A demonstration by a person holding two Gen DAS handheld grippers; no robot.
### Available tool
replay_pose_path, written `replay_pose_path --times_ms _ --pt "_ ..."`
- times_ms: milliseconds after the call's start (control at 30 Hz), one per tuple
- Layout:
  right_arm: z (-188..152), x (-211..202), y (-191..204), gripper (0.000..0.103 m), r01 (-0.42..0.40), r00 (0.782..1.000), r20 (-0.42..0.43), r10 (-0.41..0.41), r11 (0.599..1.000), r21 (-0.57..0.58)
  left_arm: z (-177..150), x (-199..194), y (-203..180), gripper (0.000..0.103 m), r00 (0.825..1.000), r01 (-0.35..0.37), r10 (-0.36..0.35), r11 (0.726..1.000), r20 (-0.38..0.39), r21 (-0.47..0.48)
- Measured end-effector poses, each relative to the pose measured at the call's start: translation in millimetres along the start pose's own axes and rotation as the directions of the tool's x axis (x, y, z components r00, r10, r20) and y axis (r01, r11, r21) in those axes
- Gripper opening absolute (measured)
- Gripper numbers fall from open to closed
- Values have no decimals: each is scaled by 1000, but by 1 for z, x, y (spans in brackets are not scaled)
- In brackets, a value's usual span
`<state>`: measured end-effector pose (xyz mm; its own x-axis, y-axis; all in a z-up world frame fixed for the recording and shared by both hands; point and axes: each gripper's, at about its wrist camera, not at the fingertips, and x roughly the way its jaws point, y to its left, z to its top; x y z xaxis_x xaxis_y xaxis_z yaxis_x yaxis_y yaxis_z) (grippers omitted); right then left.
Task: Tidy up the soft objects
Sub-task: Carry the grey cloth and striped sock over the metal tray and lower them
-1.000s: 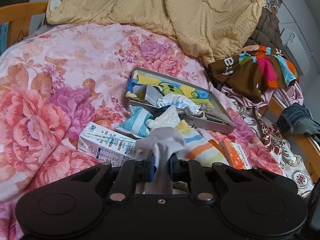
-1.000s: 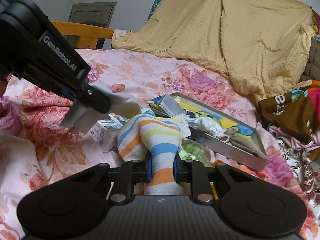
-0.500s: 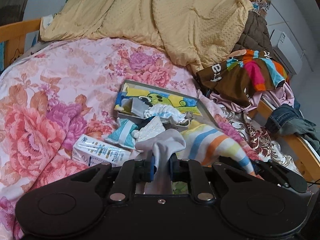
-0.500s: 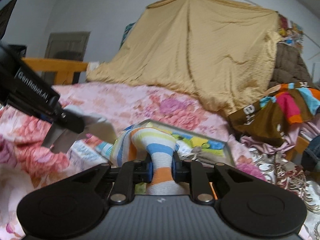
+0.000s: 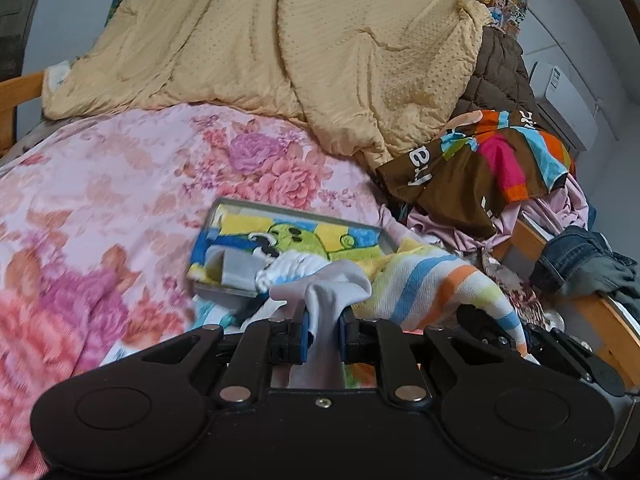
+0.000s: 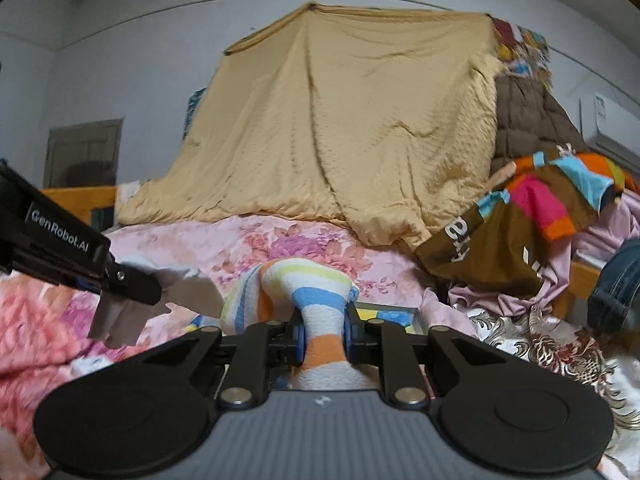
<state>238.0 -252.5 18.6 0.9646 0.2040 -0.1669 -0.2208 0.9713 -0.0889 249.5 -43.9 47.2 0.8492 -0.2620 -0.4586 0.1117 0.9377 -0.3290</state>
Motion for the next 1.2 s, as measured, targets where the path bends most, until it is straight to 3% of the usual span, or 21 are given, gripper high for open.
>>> replay_pose_path --times_ms 300,533,733,933,1033,1200 --pt "13 73 -29 19 34 999 33 -37 995 90 34 76 -11 15 1000 -11 11 999 -1 46" --pt "5 119 -63 19 60 998 -5 -60 981 184 49 143 -18 15 999 -34 35 995 -8 90" --pt "1 149 -96 19 53 997 -73 -31 943 327 57 189 -21 15 995 -90 95 990 -38 112" --pt "-9 173 -112 19 13 989 -141 45 923 386 60 223 -21 15 991 -124 129 987 -44 105" --pt "-14 183 -116 19 18 985 -165 54 913 408 53 234 -17 15 990 -129 131 990 -59 51" --pt "-20 199 -115 19 22 978 -198 70 903 429 42 249 -16 15 988 -137 141 989 -69 61"
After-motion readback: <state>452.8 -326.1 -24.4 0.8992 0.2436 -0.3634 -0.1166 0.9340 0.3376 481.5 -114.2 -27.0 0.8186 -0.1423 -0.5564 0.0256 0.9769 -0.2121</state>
